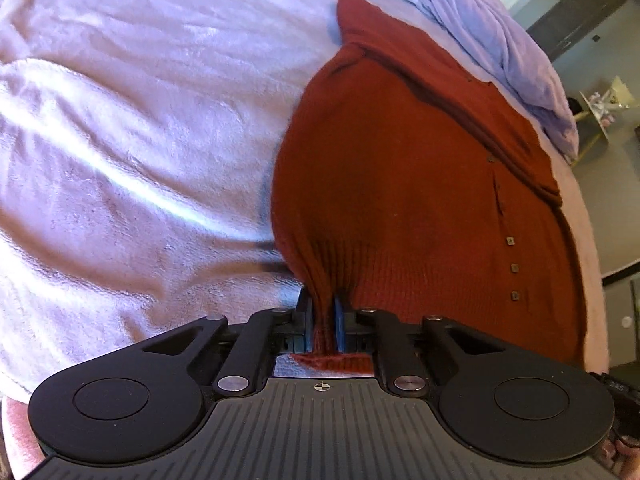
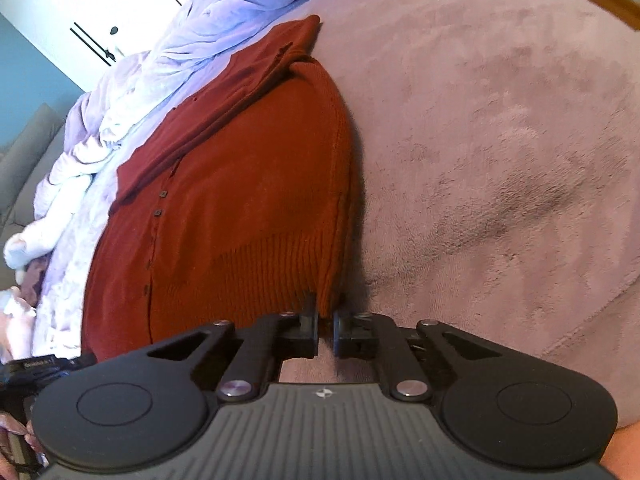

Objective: Fold small clothes
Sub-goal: 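Grasp the ribbed hem with both grippers and lift it toward the collar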

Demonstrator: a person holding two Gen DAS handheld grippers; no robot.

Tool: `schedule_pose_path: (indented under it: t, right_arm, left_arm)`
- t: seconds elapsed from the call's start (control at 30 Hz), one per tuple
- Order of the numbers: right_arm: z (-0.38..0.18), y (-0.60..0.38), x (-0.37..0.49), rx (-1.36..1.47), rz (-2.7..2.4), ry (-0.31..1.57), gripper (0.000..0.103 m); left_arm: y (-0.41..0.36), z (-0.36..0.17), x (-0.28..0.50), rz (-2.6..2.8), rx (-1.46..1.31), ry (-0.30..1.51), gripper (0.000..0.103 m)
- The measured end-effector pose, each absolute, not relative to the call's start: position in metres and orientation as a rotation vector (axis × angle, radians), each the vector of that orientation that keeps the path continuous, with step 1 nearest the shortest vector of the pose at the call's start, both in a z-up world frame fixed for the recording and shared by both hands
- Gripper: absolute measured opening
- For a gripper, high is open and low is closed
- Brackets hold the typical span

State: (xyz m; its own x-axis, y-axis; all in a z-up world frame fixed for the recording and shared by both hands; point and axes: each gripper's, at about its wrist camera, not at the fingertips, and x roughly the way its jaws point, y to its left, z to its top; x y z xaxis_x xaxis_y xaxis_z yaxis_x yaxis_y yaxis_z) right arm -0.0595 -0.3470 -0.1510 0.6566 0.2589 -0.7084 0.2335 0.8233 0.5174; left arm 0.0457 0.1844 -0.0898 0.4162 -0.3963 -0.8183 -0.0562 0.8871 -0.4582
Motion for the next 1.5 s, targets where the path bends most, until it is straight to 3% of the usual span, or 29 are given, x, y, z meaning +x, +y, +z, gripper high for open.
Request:
schedule_pose_path:
  t: [0.07, 0.2, 0.23, 0.3, 0.33, 0.37, 0.43, 0.53, 0.83, 1.0, 1.17, 1.27, 1.33, 1.4, 1.5]
  right_arm:
    - [-0.150, -0.350, -0.056, 0.644, 0.032, 0.870, 0.006]
    - [-0.150, -0.355, -0.049, 0.654, 0.061, 0.912, 0.013]
    - [-0.150, -0.356, -0.047, 0.663, 0.071, 0.921, 0.017]
    - [-0.150, -0.358, -0.046, 0.670, 0.084, 0.930, 0.018]
    - [-0.150, -0.356, -0.044, 0.663, 0.086, 0.938, 0.019]
    - [-0.151, -0.356, -0.042, 0.654, 0.088, 0.943, 0.019]
    - [-0.151, -0.353, -0.040, 0.631, 0.092, 0.949, 0.018]
    - [-0.148, -0.352, -0.038, 0.591, 0.120, 0.951, 0.005]
    - [-0.093, -0.369, 0.004, 0.658, 0.249, 0.789, 0.005]
    - [-0.070, -0.358, 0.067, 0.512, 0.210, 0.678, 0.005]
    - [-0.074, -0.340, 0.119, 0.370, 0.125, 0.654, 0.005]
    - [-0.079, -0.332, 0.135, 0.276, 0.063, 0.671, 0.006]
    - [-0.079, -0.335, 0.134, 0.234, 0.003, 0.631, 0.009]
    - [-0.081, -0.346, 0.130, 0.250, -0.022, 0.613, 0.020]
    - [-0.092, -0.353, 0.127, 0.190, 0.003, 0.645, 0.022]
  left_arm:
    - [0.183, -0.091, 0.047, -0.254, -0.447, 1.141, 0.014]
    - [0.178, -0.092, 0.052, -0.340, -0.450, 1.159, 0.043]
    - [0.176, -0.092, 0.053, -0.355, -0.449, 1.162, 0.044]
    - [0.171, -0.092, 0.057, -0.376, -0.427, 1.184, 0.038]
    - [0.168, -0.091, 0.060, -0.378, -0.396, 1.197, 0.019]
    - [0.163, -0.091, 0.063, -0.382, -0.360, 1.215, 0.012]
    - [0.159, -0.089, 0.065, -0.386, -0.330, 1.226, 0.010]
    - [0.153, -0.076, 0.069, -0.415, -0.299, 1.208, 0.009]
    - [0.148, 0.009, 0.135, -0.488, -0.380, 0.911, 0.009]
    - [0.133, -0.005, 0.199, -0.382, -0.381, 0.843, 0.010]
    - [0.124, -0.043, 0.240, -0.225, -0.325, 0.903, 0.012]
    - [0.132, -0.048, 0.237, -0.221, -0.310, 0.902, 0.026]
    - [0.140, -0.046, 0.233, -0.216, -0.317, 0.866, 0.055]
    - [0.147, -0.044, 0.227, -0.252, -0.285, 0.825, 0.060]
    - [0.148, -0.045, 0.231, -0.294, -0.239, 0.850, 0.070]
